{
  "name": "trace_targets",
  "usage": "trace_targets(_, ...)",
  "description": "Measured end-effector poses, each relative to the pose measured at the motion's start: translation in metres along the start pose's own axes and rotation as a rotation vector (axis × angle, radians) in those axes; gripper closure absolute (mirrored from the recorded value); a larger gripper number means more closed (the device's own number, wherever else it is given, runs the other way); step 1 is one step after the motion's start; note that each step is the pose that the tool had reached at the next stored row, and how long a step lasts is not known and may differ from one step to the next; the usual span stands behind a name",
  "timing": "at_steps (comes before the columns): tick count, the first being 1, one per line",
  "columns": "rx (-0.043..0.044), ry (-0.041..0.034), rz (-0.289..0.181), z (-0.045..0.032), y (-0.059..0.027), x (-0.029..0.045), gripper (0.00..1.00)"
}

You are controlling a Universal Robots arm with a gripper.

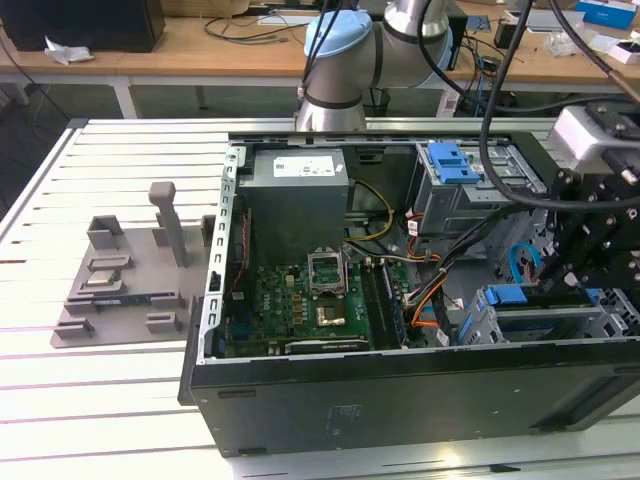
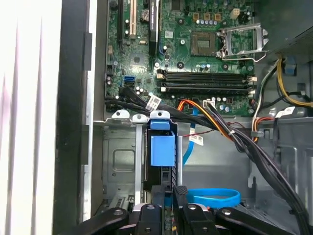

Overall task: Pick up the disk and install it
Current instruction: 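Insert the second disk wire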

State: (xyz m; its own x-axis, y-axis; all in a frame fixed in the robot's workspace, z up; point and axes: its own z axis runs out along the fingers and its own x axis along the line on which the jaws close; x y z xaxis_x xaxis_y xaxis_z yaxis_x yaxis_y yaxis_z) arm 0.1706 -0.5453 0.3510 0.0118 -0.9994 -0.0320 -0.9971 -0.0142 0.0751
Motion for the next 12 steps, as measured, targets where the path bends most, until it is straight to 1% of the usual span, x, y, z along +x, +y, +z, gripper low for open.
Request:
trace_targets(2, 0.0, -0.0001, 0.0, -0.0079, 0.0006, -0.0008, 0.76)
trace_targets(3, 0.0, 0.0002, 0.0, -0.0109, 0.0008, -0.0015, 0.78)
trace_targets(5, 0.0, 0.0, -0.001, -0.0181, 0.0014, -0.0018, 0.89)
trace_targets(6, 0.0, 0.0, -0.001, -0.0224, 0.0017, -0.0019, 0.89)
trace_targets(12, 0.0, -0.0007, -0.001, -0.0372, 0.0028, -0.0024, 0.89)
